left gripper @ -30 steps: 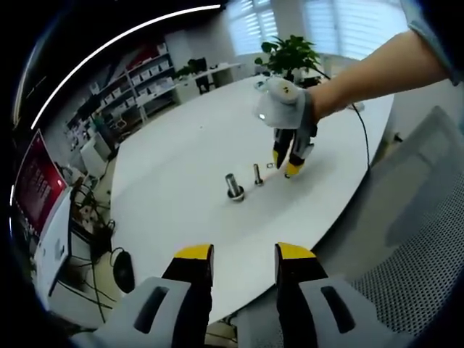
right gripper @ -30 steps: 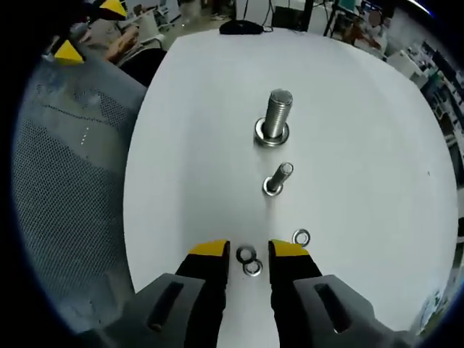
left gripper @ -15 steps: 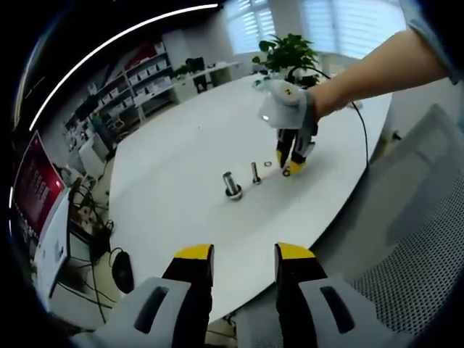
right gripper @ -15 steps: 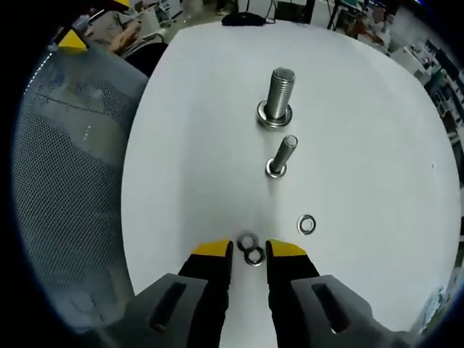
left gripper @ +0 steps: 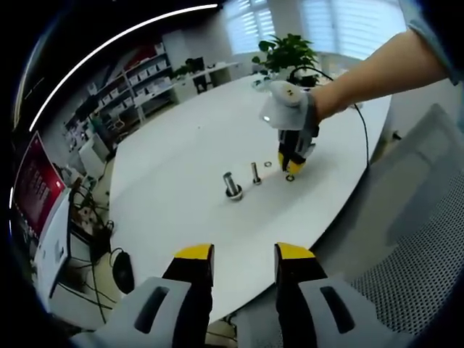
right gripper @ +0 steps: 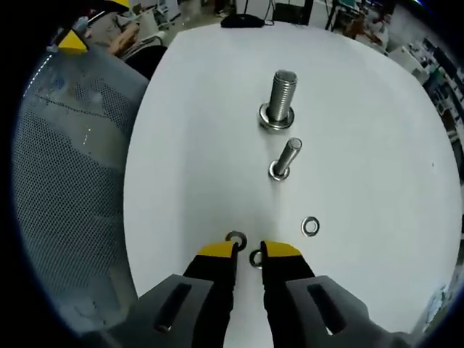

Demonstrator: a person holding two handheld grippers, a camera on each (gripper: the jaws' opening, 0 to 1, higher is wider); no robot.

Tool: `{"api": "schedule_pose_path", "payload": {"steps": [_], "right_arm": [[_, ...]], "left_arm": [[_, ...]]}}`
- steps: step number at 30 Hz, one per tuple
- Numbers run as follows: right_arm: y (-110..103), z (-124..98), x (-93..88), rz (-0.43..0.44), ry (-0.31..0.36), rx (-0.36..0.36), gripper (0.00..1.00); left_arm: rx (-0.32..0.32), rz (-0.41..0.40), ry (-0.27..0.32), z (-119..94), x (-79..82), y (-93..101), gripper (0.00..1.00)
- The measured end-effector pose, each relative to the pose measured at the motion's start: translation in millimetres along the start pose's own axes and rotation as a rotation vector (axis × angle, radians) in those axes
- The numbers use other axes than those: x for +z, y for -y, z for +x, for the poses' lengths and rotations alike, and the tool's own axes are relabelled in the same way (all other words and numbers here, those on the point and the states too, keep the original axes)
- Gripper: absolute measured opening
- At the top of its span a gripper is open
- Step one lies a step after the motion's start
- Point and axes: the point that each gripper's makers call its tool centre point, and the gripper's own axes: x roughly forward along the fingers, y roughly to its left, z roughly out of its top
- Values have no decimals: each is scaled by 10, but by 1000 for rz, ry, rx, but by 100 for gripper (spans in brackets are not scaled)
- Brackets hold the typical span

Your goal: Place the washer onto the threaded stud by aligning its center hole with the stud, sliding it down to the base, and recovering from edge contact or off-axis alignment until the washer reaches the visible bottom stop.

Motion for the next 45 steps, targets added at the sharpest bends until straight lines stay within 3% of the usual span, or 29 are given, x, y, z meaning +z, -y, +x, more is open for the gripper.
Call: {"api": "schedule_pose_path", "payload": {"steps": [3, 8, 14, 20, 24, 34, 45], "right_arm": [[-83, 24, 8, -36, -16, 23, 19], [-55, 56, -74, -133, -87, -25, 16], [-38, 54, -18, -117, -62, -34, 15], [46, -90, 118, -77, -2, -62, 15], [150, -175, 207, -95, 22, -119, 15], [289, -407, 557, -63, 149, -190, 15], [346, -431, 752, -64, 173, -180, 15]], "left_arm": [[0, 2, -3, 0, -6, 2, 31], [0, 2, -4, -1, -6, 3, 31], [0, 3, -6, -1, -11, 3, 31], [0, 6, -6, -2, -10, 6, 31], [-1, 6, -7, 0, -12, 6, 31], [1, 8, -7, -3, -12, 7, 31], [3, 8, -6, -3, -11, 4, 31]]}}
